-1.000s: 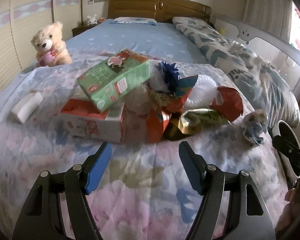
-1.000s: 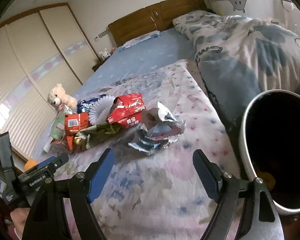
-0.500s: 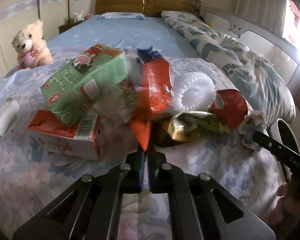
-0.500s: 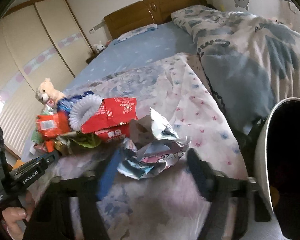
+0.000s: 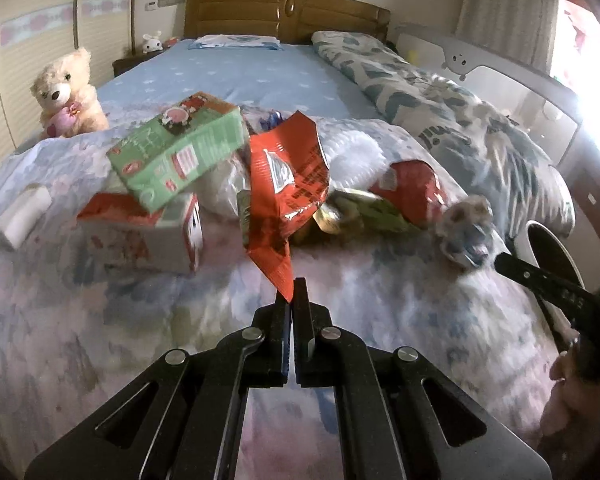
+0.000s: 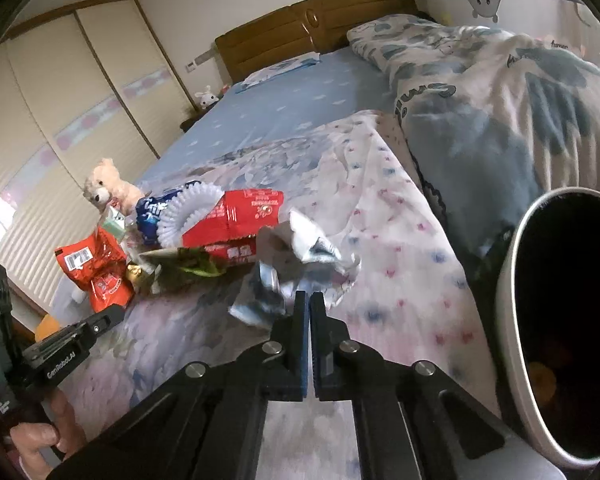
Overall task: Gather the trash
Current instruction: 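Carry the red bag and foil wrapper over the bin and release both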
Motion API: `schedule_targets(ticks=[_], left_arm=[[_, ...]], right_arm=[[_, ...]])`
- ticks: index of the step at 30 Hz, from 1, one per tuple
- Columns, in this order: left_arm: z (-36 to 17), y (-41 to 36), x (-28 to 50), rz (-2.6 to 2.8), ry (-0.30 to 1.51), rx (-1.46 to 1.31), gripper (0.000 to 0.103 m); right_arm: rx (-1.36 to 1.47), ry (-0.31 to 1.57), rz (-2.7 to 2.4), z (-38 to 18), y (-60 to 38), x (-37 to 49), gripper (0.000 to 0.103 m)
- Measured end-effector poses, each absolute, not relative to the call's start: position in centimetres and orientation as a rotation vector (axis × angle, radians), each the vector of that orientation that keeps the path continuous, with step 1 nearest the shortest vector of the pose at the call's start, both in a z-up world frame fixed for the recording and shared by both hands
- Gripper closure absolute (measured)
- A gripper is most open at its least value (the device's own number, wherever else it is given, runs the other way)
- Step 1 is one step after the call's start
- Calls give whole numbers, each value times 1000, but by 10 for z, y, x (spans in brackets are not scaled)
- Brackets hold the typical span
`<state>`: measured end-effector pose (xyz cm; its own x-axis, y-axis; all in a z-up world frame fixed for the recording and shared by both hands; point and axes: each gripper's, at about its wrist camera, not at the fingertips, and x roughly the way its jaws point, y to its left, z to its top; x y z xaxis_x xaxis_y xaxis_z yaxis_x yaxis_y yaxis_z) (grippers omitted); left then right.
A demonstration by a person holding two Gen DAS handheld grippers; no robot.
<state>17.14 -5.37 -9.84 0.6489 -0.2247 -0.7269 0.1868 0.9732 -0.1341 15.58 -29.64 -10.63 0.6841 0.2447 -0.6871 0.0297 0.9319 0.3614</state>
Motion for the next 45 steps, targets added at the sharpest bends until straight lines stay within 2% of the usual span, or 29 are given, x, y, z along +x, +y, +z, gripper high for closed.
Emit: schedule_targets(ticks=[4,5,7,8,9,11,12,17,19,21,24,45], left_arm=[[-100,-55,160,-242,841,-46,102],[-101,-54,158,-242,842,-46,102],[-102,-55,154,-245,846,-48,102],[-102,-56,153,-246,848,-49,102],[-102,-56,152,-249,849,-50,102],[-103,-57,150,-253,851,-47,102],[-104,-58,149,-257,853,-47,102],[-102,-62,146,-274,852,-44,102],[-100,-65,145,-284,849,-43,102],[-99,-68,143,-293,846,-42,102],[-96,-77,141,-317,844,-40,102],[-80,-182,110,-528,835,76,102]], right_arm=[[378,817,129,-108,-298,148,103],[402,820,139,-109,-299,146,97],[468,841,150,-112,-305,149,91],[486,845,144,-113,-306,150,80],[496,841,135,-113,-307,152,59],[506,823,126,-112,-306,156,36],[502,817,121,-111,-304,159,34],[459,839,123,-118,-291,183,35],[410,850,96,-122,-286,188,60],[403,848,100,-122,-287,186,70],[392,824,108,-115,-290,174,78],[463,722,15,-77,-371,77,80]])
